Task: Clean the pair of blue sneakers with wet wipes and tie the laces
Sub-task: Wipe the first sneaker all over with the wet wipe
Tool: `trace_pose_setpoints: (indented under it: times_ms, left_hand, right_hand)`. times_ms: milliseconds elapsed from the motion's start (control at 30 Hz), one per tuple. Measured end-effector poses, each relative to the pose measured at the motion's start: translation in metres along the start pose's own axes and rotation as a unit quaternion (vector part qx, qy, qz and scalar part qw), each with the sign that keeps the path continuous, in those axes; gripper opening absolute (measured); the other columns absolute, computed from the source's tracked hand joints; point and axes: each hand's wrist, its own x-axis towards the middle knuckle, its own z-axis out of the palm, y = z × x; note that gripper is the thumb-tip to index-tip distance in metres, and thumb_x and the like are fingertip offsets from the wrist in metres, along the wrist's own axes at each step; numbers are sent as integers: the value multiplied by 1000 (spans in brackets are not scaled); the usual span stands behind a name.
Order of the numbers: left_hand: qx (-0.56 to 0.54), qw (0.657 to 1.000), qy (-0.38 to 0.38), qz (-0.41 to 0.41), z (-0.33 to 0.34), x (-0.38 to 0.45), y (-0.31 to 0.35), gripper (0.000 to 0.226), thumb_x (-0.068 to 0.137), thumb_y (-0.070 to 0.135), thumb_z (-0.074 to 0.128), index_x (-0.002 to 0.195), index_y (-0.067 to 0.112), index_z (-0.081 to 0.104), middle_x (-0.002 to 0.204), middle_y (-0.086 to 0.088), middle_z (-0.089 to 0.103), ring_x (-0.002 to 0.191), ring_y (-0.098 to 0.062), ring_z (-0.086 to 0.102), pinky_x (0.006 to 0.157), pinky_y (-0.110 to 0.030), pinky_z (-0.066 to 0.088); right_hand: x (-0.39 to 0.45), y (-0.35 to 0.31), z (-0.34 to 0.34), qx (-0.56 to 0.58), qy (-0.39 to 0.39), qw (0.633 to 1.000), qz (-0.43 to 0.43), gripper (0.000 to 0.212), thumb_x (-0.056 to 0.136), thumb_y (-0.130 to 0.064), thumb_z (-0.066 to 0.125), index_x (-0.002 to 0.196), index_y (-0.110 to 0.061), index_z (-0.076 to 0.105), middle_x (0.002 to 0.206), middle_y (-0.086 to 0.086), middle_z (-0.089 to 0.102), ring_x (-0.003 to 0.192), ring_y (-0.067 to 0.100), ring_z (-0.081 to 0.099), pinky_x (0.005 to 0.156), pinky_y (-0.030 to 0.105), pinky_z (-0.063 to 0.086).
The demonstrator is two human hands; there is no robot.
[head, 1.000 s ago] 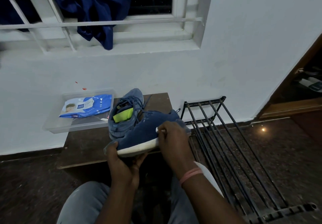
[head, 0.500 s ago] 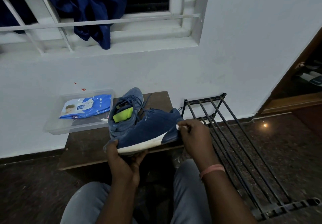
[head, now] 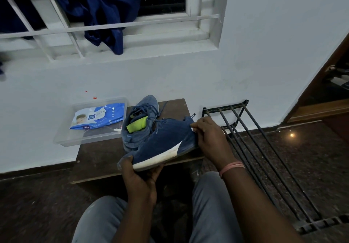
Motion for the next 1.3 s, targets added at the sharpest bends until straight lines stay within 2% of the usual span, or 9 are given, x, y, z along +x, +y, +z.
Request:
trace_pose_setpoints:
  times_ms: [167,467,700,800,900,1033,1133,1200,1300]
  left_hand:
    - [-5,1000,4,10,5,-4,-3,20,98,33,49,100,24,67,94,-1,77,99,-25,69,90,-55,56]
    - [-19,999,-34,34,8,-10,-8,49,98,39,56,136,9,61,131,-18,67,101,-22,71,71,-30,61]
    - [35,989,-97,108,2,-8,-14,86,85,67,68,147,12,45,141,-19,59,128,-38,60,102,-61,50]
    - [54,983,-94,148,2,-6,-10,104,79,70,72,142,-6,39,133,-34,57,117,-47,60,94,-52,54]
    - [51,981,-108,151,1,-5,-6,108,75,70,77,139,-8,38,121,-29,60,105,-37,63,81,-40,58]
    - [37,980,-144,135,-1,0,-1,102,72,58,85,147,5,40,140,-24,58,123,-43,61,95,-53,55]
    - [60,973,-168,143,-2,1,-1,106,70,56,88,146,0,39,137,-27,58,125,-44,59,96,-46,56]
    - [70,969,-185,149,-4,5,-2,107,70,54,88,146,-2,38,138,-29,57,127,-44,57,98,-46,55]
    - [73,966,-197,149,-7,12,-6,107,68,52,90,145,-2,38,141,-32,53,128,-51,53,105,-64,45]
  right_hand:
    - [-12,-19,2,21,17,1000,-9,19,90,0,64,101,-11,76,98,1,68,89,9,61,85,15,46]
    - [-41,-110,30,123,-7,991,-47,13,93,-11,68,101,-14,76,98,-4,70,92,4,62,87,14,48]
    - [-39,-96,11,96,85,987,92,11,95,-15,63,99,-19,72,98,-7,68,93,9,61,86,33,52]
    - [-50,-131,7,130,6,991,16,10,96,-21,65,100,-23,74,99,-10,71,92,1,61,84,16,48]
    - [-50,-139,10,108,-17,992,-60,11,96,-19,65,102,-20,75,101,-7,72,95,7,62,89,26,49]
    - [-37,-121,11,64,54,996,22,12,97,-15,61,101,-18,72,102,-5,67,96,7,57,91,27,48]
    - [-45,-133,7,112,-6,994,-8,13,95,-16,67,104,-20,75,101,-10,69,94,0,60,87,12,46]
    - [-46,-133,7,119,-28,992,-30,14,93,-16,69,104,-20,76,101,-10,71,95,1,62,87,15,48]
    - [-38,-111,10,76,23,997,20,10,94,-16,68,99,-21,75,98,-9,70,92,2,60,87,24,50]
